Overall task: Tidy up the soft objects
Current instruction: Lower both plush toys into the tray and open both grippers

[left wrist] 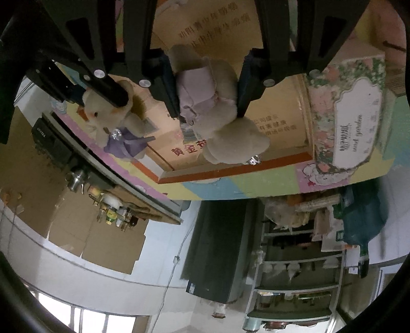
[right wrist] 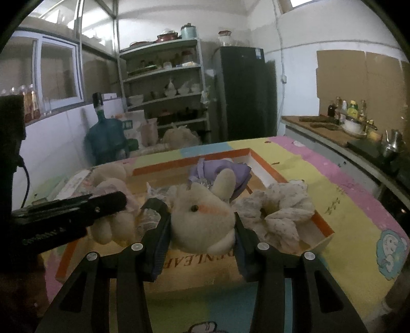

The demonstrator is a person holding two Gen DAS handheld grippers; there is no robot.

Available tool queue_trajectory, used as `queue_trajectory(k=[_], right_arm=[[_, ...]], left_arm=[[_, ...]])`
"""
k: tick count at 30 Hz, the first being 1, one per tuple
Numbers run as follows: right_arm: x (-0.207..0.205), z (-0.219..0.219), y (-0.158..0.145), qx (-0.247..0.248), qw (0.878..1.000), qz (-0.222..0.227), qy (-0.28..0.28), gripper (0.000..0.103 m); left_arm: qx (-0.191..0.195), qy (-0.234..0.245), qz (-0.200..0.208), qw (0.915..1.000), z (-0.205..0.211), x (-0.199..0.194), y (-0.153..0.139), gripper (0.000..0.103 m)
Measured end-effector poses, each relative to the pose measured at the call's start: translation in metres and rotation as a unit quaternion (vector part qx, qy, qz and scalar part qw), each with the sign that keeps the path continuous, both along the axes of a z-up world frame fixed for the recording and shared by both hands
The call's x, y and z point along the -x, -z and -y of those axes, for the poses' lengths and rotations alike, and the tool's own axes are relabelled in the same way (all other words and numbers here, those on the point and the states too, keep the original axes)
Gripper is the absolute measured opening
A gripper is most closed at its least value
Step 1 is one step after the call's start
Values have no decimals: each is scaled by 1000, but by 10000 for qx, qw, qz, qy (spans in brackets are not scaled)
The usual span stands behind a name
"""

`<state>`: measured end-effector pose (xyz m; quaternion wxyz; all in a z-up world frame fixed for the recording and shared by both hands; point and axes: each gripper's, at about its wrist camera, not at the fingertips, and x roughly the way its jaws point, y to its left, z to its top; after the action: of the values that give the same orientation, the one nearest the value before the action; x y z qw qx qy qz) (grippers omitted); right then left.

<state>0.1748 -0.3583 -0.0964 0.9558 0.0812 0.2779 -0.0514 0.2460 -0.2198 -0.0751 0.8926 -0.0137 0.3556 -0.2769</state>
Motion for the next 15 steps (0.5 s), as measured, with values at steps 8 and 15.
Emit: queue_trajectory(k=[8, 15], right_arm=[[-13, 8, 12, -115, 9997, -165, -133, 48], [-16, 10, 13, -130, 9995, -243, -149, 50]], left_arm=[[-28, -49, -79, 10000, 3, -8, 4, 55], [-154, 0, 25, 9999, 13, -3, 6, 74]])
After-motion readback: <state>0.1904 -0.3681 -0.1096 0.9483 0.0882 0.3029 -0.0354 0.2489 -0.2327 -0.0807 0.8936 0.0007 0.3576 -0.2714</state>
